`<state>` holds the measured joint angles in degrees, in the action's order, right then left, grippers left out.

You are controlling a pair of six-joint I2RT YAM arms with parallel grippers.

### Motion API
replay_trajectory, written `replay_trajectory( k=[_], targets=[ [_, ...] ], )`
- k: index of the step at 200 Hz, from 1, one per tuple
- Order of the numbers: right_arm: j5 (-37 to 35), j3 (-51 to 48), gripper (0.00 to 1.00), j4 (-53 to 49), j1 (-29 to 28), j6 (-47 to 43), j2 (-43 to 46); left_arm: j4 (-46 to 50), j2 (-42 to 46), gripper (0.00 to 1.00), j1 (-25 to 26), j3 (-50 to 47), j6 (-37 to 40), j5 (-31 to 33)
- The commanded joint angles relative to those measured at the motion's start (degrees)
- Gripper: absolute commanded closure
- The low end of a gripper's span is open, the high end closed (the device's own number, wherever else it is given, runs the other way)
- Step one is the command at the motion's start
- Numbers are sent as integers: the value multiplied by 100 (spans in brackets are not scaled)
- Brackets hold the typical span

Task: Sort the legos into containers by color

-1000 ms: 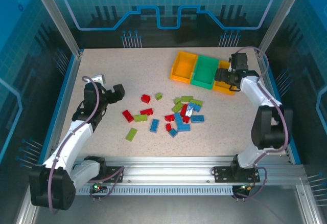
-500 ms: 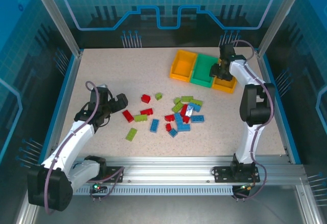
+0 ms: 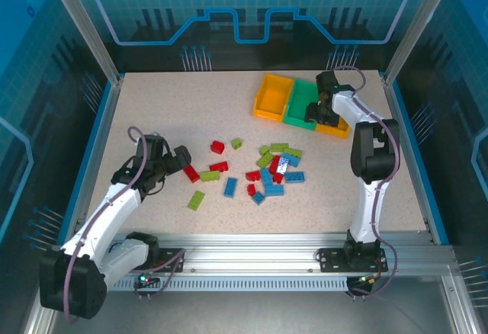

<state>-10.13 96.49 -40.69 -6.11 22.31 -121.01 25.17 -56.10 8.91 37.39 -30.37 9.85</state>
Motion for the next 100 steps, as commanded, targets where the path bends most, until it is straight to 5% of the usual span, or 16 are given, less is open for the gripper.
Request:
replay_trajectory(
  k=[1,65,100],
  targets=[
    [234,-21,31,-35,108,112,-73,194,142,1,48,-38,-84,166],
    [204,13,72,-37,12,-151,-274,264,187,1,59,-34,-144,208],
    [235,-501,79,191,-109,-353,29,425,54,1,119,-47,-281,228]
  ],
)
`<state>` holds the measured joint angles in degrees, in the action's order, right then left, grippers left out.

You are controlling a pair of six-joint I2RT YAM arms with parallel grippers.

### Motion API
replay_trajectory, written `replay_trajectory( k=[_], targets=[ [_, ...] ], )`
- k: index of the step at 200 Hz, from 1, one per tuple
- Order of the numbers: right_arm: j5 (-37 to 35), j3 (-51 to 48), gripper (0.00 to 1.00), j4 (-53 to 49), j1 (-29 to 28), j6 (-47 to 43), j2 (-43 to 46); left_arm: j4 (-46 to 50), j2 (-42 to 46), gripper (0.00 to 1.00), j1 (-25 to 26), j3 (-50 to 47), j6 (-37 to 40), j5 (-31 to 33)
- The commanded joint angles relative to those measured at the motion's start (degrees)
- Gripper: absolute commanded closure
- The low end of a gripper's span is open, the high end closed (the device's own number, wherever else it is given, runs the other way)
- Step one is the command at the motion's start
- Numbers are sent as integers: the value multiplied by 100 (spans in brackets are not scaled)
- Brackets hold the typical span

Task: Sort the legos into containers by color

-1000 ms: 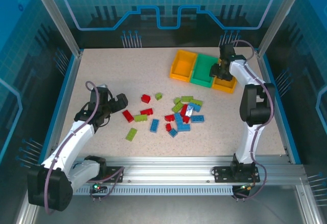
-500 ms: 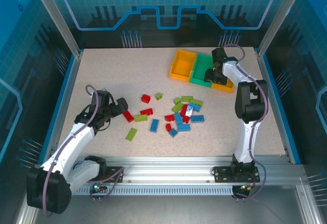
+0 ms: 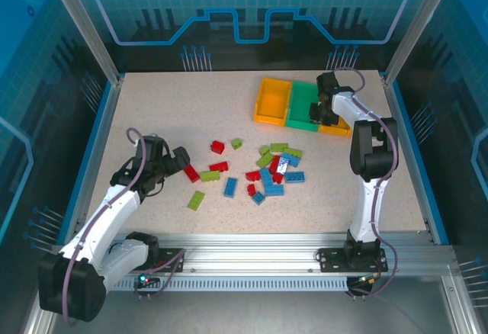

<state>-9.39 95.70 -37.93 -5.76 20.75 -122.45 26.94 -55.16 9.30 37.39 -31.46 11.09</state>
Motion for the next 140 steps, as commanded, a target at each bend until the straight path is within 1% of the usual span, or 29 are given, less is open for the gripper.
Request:
replay_trajectory(
  k=[1,14,47,73,105,122,140],
  targets=[
    [163,-435,80,-75,-149,-201,184,253,-48,1,80,-47,-174,103],
    [210,-645,82,38,-217,-245,301,301,-187,1,128,-65,-312,78],
    [237,-977,82,155,-391,-187,523,312,-576,1,301,-83,-785,-51],
    [201,-1152,82,215,-540,-107,667,263,-958,1,535,15,-1216,-143],
    [171,-1261,82,238,-698,-80,781,376,-1683,1,837,292,-1619,-184],
    [172,-1332,83,284,-771,-76,826,396,-2026,1,863,364,-1821,-235],
    [166,-1425,83,335,-831,-78,870,290,-2208,1,874,347,-1993,-215]
  ],
)
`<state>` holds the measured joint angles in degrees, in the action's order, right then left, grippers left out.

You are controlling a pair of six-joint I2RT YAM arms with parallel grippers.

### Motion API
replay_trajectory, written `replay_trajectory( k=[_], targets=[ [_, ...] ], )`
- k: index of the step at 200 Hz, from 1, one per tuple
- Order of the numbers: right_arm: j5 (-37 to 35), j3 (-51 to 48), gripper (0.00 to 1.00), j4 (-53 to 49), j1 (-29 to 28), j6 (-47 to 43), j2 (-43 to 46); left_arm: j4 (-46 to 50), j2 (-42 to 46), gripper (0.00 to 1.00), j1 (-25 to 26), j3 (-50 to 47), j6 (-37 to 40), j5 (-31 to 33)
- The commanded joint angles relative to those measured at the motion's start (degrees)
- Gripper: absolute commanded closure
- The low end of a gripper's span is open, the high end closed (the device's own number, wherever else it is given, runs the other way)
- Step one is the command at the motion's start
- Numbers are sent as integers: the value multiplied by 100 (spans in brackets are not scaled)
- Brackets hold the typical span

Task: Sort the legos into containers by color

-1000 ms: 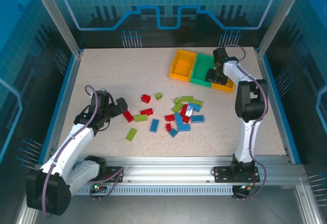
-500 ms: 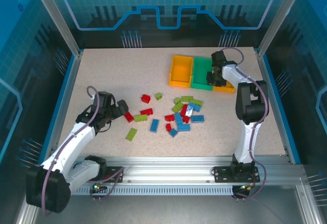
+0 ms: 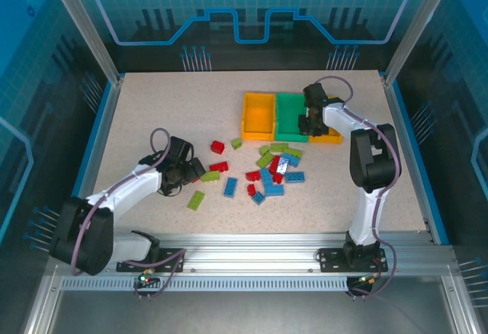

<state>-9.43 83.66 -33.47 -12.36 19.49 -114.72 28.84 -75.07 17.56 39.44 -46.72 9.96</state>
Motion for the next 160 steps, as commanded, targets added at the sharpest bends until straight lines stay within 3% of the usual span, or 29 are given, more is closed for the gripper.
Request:
replay_trajectory(
  k=[1,76,105,134,160],
  targets=[
    [170,-224,83,-109,-177,49,97,98,-222,1,51,138,-473,-100],
    [196,-709,81,126,-337,200,411,-247,-827,7,36,442,-577,20],
    [183,-737,62,54,-342,244,652,-283,-1193,25,6,684,-523,6],
    [192,-820,44,9,-329,322,1116,-289,-1413,33,-37,794,-479,10],
    [319,-912,35,-49,-321,358,1560,-326,-1508,44,-85,787,-452,-13]
  ],
)
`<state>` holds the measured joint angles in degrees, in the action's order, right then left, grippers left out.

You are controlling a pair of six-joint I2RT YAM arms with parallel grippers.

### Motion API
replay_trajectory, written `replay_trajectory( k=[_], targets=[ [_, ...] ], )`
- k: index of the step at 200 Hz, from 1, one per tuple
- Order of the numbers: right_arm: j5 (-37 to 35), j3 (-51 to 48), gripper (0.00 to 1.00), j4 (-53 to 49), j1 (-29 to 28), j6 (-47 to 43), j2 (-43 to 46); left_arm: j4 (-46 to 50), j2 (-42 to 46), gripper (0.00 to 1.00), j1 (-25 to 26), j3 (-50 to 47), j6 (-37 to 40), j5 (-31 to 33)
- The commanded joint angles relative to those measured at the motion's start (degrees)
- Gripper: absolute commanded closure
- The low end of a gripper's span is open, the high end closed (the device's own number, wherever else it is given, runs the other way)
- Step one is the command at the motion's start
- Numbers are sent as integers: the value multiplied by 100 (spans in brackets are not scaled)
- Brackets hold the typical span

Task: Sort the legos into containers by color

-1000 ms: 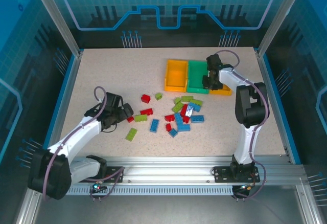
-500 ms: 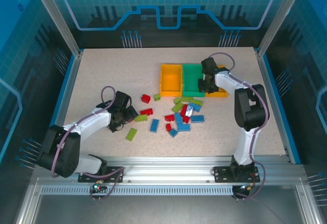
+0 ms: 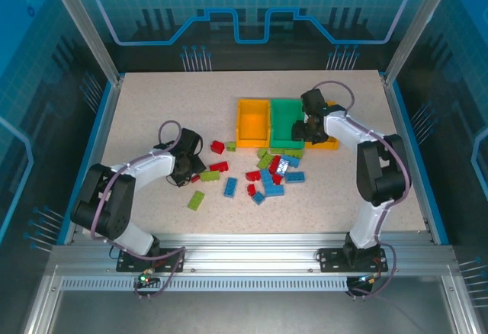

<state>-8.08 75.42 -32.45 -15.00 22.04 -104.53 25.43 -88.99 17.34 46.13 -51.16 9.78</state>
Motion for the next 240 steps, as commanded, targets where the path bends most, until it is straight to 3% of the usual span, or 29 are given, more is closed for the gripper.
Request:
replay_trajectory(
  k=[1,31,68,102,147,190,240],
  targets=[
    [183,-92,35,-154,-56,109,558,15,-122,44,-64,122,-8,1],
    [284,-258,27,-338,-58,55,939,-2,-95,49,-91,60,-8,-2],
    [537,-842,17,-294,-62,-122,1497,-62,-60,63,-99,2,60,-11],
    [427,-1606,15,-184,-61,-126,2072,-55,-10,73,-92,3,132,-26],
    [638,-2364,15,-63,-3,243,2581,267,525,75,-58,314,379,194],
    [807,-2879,15,236,57,664,2782,398,596,75,214,1699,1270,225],
    [939,-3001,16,197,104,861,2797,291,-922,74,755,3780,2420,-469]
  ],
)
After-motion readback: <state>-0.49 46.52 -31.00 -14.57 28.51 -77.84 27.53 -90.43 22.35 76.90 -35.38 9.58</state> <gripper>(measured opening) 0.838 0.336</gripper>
